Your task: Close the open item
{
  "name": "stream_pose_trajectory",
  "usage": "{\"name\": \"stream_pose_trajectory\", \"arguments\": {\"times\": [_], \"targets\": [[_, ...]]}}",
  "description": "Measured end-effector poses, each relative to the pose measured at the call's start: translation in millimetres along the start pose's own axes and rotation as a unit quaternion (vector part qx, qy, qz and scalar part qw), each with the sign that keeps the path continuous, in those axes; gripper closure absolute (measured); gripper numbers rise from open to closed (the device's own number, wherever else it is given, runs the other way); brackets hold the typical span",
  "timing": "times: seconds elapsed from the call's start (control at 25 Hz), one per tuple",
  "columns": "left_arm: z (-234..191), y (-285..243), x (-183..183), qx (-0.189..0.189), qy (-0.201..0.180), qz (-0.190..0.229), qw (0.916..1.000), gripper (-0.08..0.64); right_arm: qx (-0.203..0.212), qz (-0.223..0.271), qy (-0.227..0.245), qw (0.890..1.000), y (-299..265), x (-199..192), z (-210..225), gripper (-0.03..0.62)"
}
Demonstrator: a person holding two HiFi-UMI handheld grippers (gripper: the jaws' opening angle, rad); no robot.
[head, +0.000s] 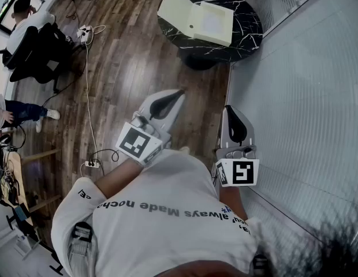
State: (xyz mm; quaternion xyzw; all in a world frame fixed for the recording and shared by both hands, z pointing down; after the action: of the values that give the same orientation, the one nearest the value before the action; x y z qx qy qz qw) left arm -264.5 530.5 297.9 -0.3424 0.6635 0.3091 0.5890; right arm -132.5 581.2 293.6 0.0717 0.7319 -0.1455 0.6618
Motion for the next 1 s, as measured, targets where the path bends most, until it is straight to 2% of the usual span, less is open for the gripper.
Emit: {"name": "stream_pose_trajectory", "arguments": {"times": [0.16, 0.56, 0.84, 1.0], "targets": [[-15.4, 8.6, 3.4, -0.003, 0.001, 0.002, 1.0000, 0.557, -0.012, 0.015, -0.011, 1.000, -9.1, 7.5, -9.8, 0.591], [-57.0, 18.6, -2.0, -0.006, 0.006, -0.013, 0.9999, 0.557, -0.019, 0.001, -0.006, 1.000, -43.6, 7.4, -28.5, 0.591], [-69.0, -11.2, -8.7, -0.009, 0.007, -0.012, 0.9999, 0.557, -0.025, -0.004, -0.014, 1.000, -62.6, -3.9, -5.1, 0.591], [-74.5, -49.2, -13.8, -0.006, 0.013, -0.018, 0.9997, 0.557, -0.027, 0.000, -0.019, 0.999, -80.2, -10.7, 29.3, 0.591]]}}
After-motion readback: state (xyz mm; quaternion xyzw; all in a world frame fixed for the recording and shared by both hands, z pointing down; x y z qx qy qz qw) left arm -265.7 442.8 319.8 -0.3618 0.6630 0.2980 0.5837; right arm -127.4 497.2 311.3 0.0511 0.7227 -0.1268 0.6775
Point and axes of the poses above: the fingertips, and each gripper's own axes: y backward along the fingers, z to its right, x out of its top, the point moved 3 cm from there along y, backward along the fingers, and after that the axes turned 2 degrees about -z, right-handed, at the moved point
